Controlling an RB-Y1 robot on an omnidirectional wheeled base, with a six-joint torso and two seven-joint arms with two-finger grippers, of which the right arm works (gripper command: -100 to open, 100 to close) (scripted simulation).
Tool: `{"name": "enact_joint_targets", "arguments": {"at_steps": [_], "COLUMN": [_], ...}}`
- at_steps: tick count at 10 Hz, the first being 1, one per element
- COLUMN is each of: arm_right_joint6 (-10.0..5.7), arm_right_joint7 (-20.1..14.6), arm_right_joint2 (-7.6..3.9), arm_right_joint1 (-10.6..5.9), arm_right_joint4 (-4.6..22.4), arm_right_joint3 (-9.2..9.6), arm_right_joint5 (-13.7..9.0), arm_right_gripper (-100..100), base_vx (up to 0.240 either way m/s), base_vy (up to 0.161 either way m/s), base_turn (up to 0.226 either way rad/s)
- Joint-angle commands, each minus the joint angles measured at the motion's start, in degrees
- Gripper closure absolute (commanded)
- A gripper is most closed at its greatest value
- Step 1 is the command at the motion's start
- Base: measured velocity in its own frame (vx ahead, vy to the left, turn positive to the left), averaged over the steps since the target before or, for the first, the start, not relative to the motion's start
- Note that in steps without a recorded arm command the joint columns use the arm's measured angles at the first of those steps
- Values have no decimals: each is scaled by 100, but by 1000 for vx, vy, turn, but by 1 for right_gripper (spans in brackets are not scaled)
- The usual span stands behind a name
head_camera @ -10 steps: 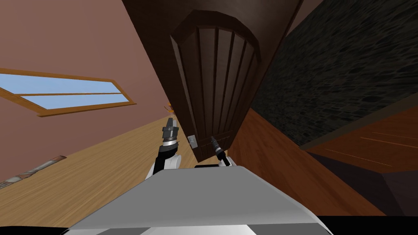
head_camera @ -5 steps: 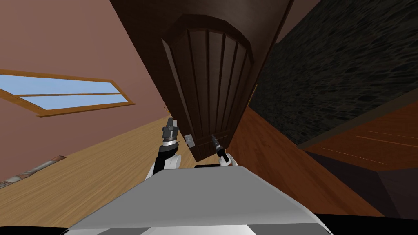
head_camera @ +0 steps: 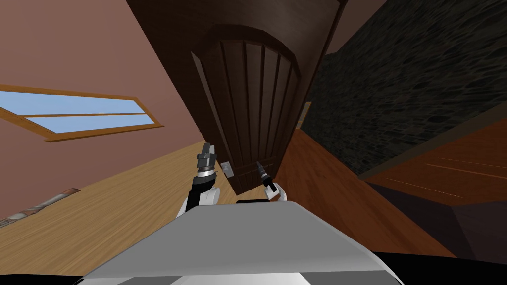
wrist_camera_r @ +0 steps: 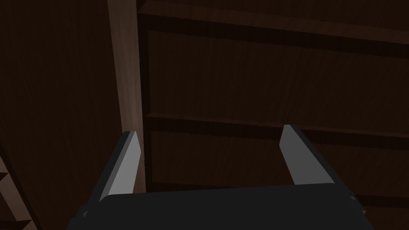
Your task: Push the door open
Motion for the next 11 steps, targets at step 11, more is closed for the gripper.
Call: {"name": "enact_joint_targets", "arguments": {"at_steps": [11], "arm_right_joint6": [-172], "arm_right_joint7": [332], "arm_right_joint2": [168], "arm_right_joint1": [-1277], "arm_right_joint4": [1282], "arm_right_joint3": [-127], "arm_right_joint5": [-827], "arm_right_gripper": [-100], "base_vx": [-64], "base_vy": [-38], "base_turn": [0]}}
